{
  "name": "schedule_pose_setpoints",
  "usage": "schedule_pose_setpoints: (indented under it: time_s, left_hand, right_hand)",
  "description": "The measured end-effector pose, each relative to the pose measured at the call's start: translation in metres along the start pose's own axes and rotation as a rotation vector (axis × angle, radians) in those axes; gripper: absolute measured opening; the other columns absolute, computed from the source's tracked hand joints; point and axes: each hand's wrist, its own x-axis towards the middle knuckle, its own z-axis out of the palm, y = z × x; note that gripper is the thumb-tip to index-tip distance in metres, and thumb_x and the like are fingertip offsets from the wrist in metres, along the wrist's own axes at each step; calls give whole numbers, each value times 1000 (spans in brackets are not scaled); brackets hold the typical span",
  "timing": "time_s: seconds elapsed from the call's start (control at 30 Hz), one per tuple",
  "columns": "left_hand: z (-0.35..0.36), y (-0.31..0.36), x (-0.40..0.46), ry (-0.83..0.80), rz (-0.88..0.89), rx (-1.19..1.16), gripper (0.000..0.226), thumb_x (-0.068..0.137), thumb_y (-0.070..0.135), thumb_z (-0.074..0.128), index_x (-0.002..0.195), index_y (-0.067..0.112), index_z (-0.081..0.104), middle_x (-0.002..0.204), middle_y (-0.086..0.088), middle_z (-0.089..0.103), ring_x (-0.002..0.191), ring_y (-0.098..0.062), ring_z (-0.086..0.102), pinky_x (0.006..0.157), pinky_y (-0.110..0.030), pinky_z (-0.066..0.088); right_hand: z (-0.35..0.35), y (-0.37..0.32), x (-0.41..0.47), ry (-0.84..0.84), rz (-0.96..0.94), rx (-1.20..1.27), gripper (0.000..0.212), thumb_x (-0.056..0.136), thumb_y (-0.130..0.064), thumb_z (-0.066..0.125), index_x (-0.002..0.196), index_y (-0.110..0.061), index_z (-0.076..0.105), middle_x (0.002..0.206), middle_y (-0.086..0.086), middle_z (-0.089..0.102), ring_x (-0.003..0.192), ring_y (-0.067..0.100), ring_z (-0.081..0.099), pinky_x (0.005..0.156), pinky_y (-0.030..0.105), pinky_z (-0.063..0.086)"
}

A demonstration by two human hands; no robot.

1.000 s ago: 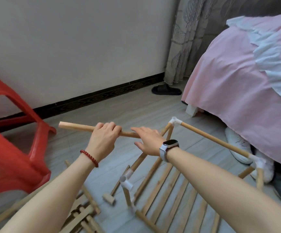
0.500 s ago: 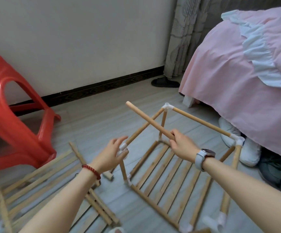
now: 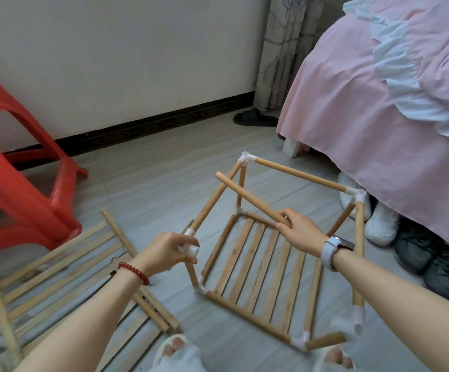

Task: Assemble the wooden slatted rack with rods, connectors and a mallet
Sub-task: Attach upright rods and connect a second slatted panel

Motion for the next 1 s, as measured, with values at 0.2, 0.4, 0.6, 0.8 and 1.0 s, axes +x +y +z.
schedule_pose_setpoints:
  time_s: [0.2,0.4,0.6,0.8,1.0]
  left_hand:
    - [26,17,-6,171,-41,-53,32,79,34,73,110,28,67,105,-1,66,80,-11,57,75,-27,48]
    - [37,32,2,286,-92,-63,36,80,37,72,113,28,65,106,-4,68,84,-15,55,69,-27,43]
    - [53,63,23,262,-66,-161,44,86,32,67,127,21,58,124,-6,59,89,-9,49,74,-20,39]
    - [58,61,27,205,25,-266,55,88,31,65,138,26,43,126,-1,43,104,-9,43,89,-21,38]
    - [62,61,28,238,35,-221,40,93,26,58,131,32,50,113,5,42,97,-9,46,78,-12,36]
  right_hand:
    - [-6,-5,-5,-1,-35,-40,9,96,-34,45,101,-27,47,80,-2,56,75,20,57,69,40,47]
    - [-13,1,-15,14,-113,-147,19,98,-35,42,116,-33,47,87,-7,60,78,11,56,77,37,47]
    - [-22,30,-27,-2,-63,-227,14,94,-15,41,102,-27,40,76,-9,50,75,19,52,70,33,36]
    - [-16,57,-39,-23,-35,-479,27,98,-45,33,123,-39,44,104,-9,54,101,15,51,86,35,34]
    - [-10,50,-31,29,-50,-475,22,99,-42,33,116,-36,46,96,-9,47,101,16,48,87,36,31]
